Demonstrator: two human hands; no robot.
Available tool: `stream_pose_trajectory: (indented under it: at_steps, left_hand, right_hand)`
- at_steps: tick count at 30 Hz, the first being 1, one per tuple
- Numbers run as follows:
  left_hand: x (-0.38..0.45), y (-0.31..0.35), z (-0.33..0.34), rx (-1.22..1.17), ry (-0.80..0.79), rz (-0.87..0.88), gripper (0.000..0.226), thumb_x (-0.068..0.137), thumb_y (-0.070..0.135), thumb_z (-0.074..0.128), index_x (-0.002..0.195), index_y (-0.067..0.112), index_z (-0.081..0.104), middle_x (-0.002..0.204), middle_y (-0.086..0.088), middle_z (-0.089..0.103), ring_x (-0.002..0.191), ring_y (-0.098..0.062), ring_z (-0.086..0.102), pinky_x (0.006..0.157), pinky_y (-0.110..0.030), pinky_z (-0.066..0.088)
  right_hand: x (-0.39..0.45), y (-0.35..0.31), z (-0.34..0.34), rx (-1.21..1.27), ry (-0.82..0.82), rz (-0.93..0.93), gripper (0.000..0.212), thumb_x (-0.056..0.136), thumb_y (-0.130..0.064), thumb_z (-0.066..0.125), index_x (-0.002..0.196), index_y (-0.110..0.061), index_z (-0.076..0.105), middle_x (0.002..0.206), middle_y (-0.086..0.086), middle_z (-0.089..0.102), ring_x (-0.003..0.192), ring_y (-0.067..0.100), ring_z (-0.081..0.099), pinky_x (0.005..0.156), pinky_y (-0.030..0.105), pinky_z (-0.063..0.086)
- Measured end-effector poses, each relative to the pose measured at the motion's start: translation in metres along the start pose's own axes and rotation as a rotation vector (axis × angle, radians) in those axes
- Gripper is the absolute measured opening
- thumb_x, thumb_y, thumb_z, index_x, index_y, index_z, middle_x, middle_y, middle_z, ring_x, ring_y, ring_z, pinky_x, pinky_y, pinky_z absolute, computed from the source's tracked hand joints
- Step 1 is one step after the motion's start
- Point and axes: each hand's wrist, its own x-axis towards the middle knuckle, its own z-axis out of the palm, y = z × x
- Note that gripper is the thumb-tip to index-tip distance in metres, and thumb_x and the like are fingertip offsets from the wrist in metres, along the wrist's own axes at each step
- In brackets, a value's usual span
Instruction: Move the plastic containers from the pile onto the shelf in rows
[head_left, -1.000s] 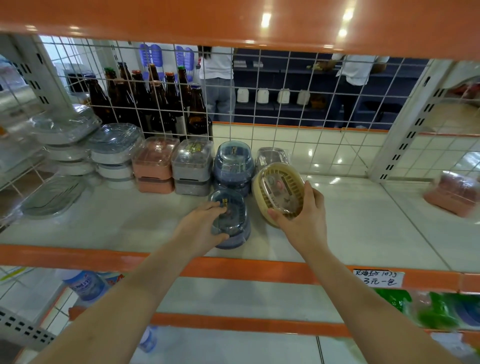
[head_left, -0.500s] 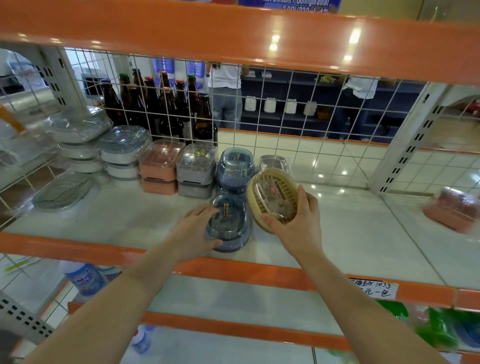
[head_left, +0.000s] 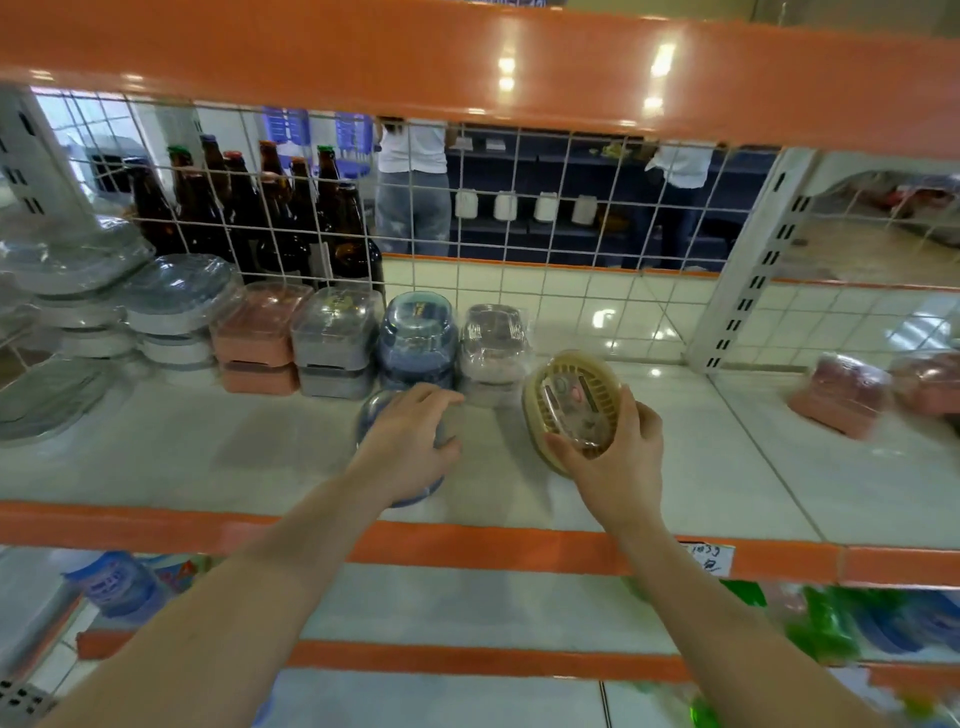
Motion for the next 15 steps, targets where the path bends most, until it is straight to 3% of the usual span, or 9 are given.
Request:
stream_pose_trajectory:
  at_steps: [4, 10, 15]
  left_hand:
    - [0.021, 0.019, 0.011, 0.06, -0.045, 0.027, 0.048, 0.091, 0.024, 0.056, 0.137, 0.014, 0.045, 0.137, -0.001, 0.043, 0.128, -0.019, 0.039, 0.108, -0.031, 0.028]
    - [0.053, 0.032, 0.021, 0.159, -0.053, 0.049, 0.057, 0.089, 0.023, 0.057, 0.141, 0.013, 0.038, 0.143, -0.006, 0.038, 0.132, -0.024, 0.035, 0.111, -0.035, 0.027]
    - [0.077, 0.028, 0.019, 0.178, -0.166, 0.038, 0.077, 0.087, 0.03, 0.061, 0.15, 0.021, 0.019, 0.158, -0.005, 0.013, 0.145, -0.025, 0.012, 0.118, -0.043, 0.017]
  right_hand:
    - [0.006, 0.021, -0.008, -0.006, 0.024, 0.072, 0.08, 0.074, -0.034, 0.078, 0.141, -0.023, 0.037, 0.129, 0.007, 0.037, 0.118, 0.024, 0.039, 0.1, 0.032, 0.04]
    - [0.014, 0.036, -0.011, -0.059, -0.061, 0.073, 0.049, 0.081, -0.027, 0.073, 0.126, -0.011, 0.058, 0.13, 0.006, 0.047, 0.12, 0.025, 0.042, 0.101, 0.035, 0.041]
    - [0.023, 0.036, -0.005, -0.068, -0.089, 0.018, 0.045, 0.082, -0.025, 0.073, 0.124, -0.013, 0.062, 0.134, 0.001, 0.049, 0.125, 0.022, 0.042, 0.103, 0.033, 0.04]
